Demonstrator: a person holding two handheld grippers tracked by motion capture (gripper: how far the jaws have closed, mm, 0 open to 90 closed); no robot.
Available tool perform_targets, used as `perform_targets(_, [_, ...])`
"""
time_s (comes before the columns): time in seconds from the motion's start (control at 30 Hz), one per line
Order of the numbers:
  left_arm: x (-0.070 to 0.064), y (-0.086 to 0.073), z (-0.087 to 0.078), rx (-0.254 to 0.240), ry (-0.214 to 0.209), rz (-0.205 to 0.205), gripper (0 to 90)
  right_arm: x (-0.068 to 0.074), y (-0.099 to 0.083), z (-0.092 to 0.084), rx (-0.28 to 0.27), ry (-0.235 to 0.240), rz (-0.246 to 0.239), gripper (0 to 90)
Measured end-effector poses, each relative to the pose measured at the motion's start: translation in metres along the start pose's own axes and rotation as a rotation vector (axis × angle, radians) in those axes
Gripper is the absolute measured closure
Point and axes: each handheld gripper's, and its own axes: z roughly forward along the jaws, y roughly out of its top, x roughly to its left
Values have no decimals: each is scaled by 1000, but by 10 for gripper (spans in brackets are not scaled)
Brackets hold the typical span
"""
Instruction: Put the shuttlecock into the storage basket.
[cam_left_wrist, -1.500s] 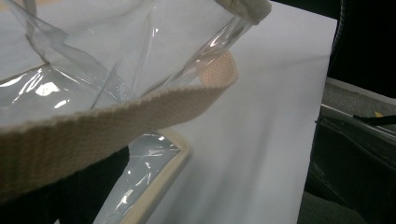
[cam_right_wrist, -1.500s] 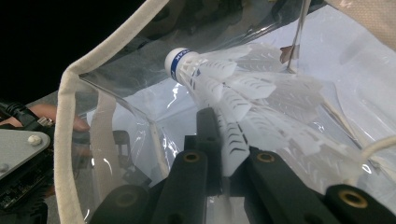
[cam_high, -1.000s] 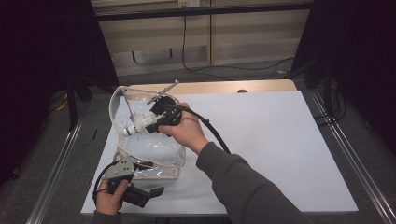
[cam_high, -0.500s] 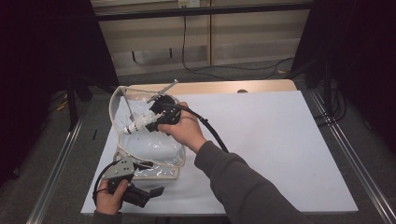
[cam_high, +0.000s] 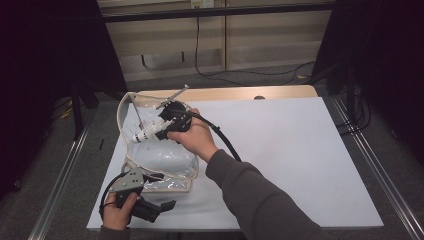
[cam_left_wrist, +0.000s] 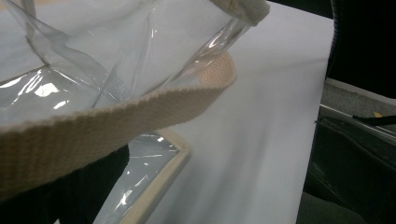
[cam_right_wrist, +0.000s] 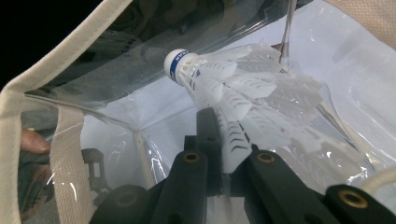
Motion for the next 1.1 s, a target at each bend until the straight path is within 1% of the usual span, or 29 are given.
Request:
perform_targets(0.1, [0,0,0,-1,0,0,45,0,0,2,6,-9,1,881])
perform_targets(0.23, [0,0,0,-2,0,-1,44,0,1,5,5,-4,0,881])
perform_targets(0.57, [0,0,1,-4,-3,-3,44,0,2,8,13,-15,8,881])
perform_targets(0.73, [0,0,1,-4,-4,-3,44,3,3,10,16,-34,16,881])
perform_targets(0.87, [0,1,1,-5,-3,-2,44,3,3,13,22,-40,14,881])
perform_targets(1.1, [0,0,0,-7,-3,-2,44,4,4,17,16,-44,21,881])
